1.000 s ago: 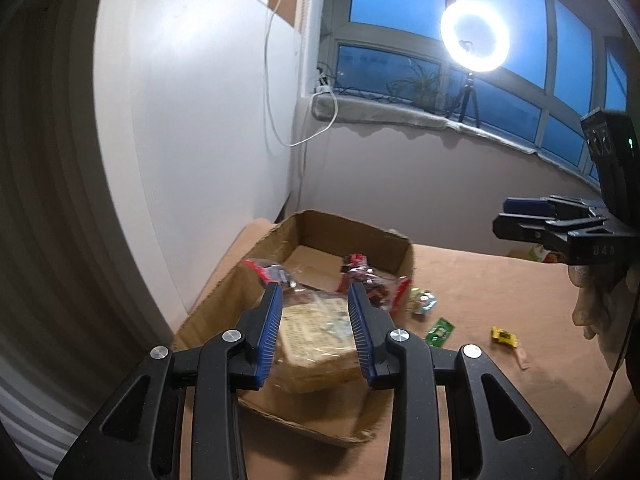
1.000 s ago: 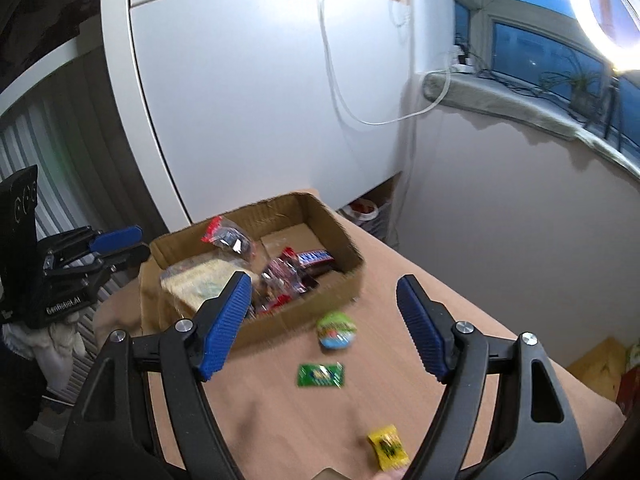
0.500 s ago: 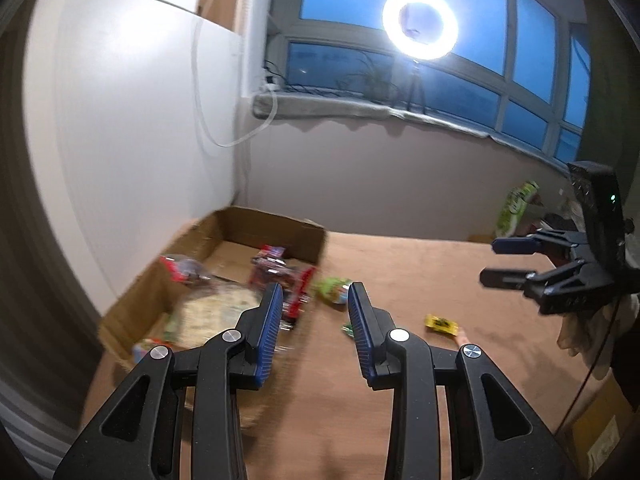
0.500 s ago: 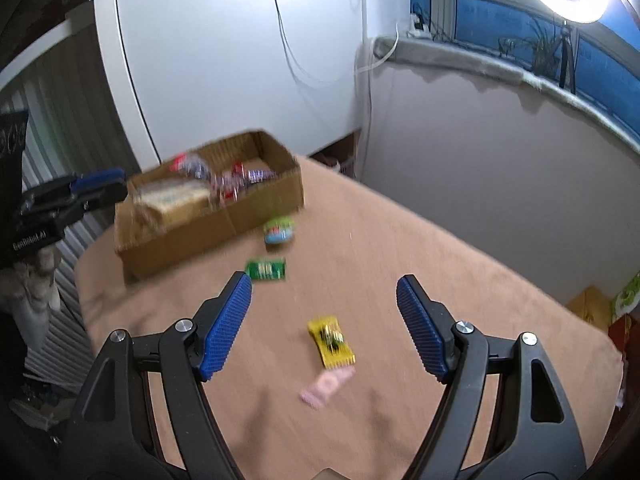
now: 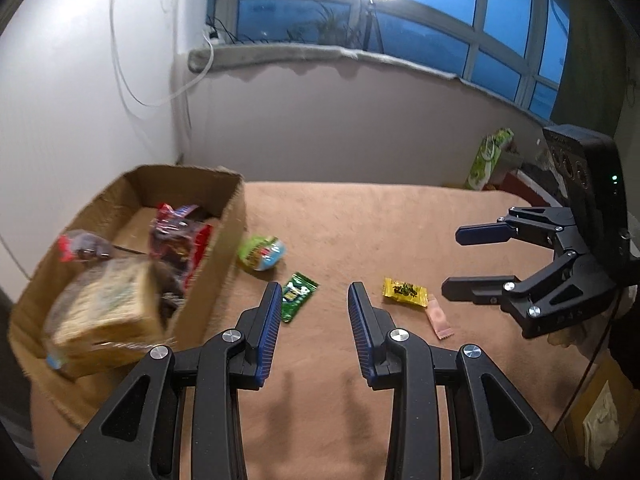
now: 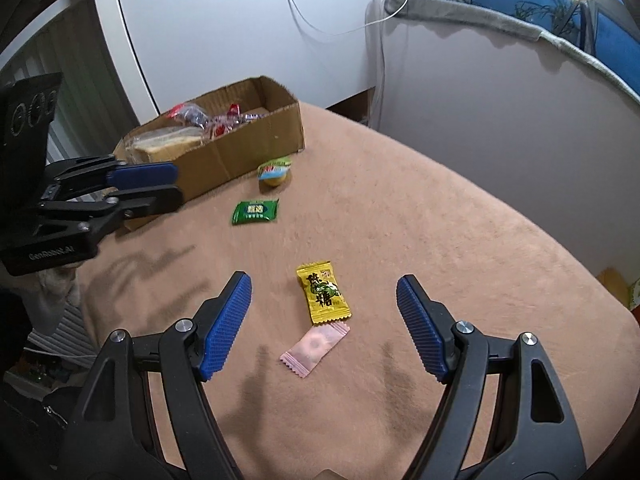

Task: Organize snacks
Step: 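Grasp the yellow candy with the right gripper while the left grasps the green candy, then carry the yellow candy and green candy into the box with both grippers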

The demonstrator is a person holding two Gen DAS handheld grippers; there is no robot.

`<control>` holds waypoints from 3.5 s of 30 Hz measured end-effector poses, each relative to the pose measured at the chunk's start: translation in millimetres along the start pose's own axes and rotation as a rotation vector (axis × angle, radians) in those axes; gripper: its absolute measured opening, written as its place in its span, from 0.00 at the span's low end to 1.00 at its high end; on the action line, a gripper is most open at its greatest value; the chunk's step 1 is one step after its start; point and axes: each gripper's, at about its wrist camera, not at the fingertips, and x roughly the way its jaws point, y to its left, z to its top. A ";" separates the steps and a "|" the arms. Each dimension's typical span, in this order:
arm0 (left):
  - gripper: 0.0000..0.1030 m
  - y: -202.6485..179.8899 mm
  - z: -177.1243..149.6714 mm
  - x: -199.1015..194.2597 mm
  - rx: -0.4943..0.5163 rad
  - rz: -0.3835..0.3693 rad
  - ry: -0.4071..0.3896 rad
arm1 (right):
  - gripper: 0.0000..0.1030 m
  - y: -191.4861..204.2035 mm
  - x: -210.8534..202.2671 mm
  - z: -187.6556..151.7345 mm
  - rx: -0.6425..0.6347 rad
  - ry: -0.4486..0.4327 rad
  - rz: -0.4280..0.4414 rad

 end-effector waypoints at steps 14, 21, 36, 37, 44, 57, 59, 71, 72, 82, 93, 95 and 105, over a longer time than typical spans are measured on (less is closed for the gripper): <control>0.31 -0.7 -0.6 59.8 0.047 0.071 0.089 | 0.64 -11.4 36.9 -1.9 -0.012 0.068 0.097; 0.31 1.6 -4.2 71.3 0.054 0.077 0.118 | 0.51 -9.7 48.0 -2.9 -0.036 0.095 0.107; 0.30 0.9 -5.2 86.2 0.083 0.086 0.160 | 0.38 -6.4 58.3 -0.1 -0.058 0.116 0.091; 0.28 0.8 -5.1 86.5 0.084 0.081 0.160 | 0.36 -6.7 57.8 -0.7 -0.058 0.116 0.092; 0.20 -2.4 -6.5 86.0 0.099 0.080 0.158 | 0.25 -10.2 56.6 -1.9 -0.046 0.109 0.090; 0.18 -5.9 -6.6 83.7 0.115 0.063 0.147 | 0.25 -6.9 49.6 -3.3 -0.049 0.093 0.078; 0.18 -6.2 -5.8 81.3 0.109 0.064 0.139 | 0.25 -7.6 46.5 -3.3 -0.045 0.084 0.074; 0.18 -3.6 6.7 37.6 0.067 0.049 0.036 | 0.25 -7.8 17.7 10.6 -0.034 0.016 0.053; 0.18 -1.6 7.9 30.1 0.063 0.052 0.020 | 0.25 -6.8 14.0 12.6 -0.035 0.008 0.053; 0.18 29.8 16.4 -29.5 0.014 0.099 -0.089 | 0.25 15.6 -14.6 59.4 -0.061 -0.094 0.044; 0.18 79.3 13.9 -66.4 -0.042 0.192 -0.151 | 0.25 50.0 -8.9 106.9 -0.097 -0.144 0.062; 0.18 88.3 14.0 -70.2 -0.049 0.210 -0.158 | 0.25 57.1 -4.8 116.2 -0.104 -0.149 0.068; 0.18 120.6 14.2 -74.8 -0.079 0.268 -0.176 | 0.25 78.1 17.9 152.3 -0.132 -0.153 0.085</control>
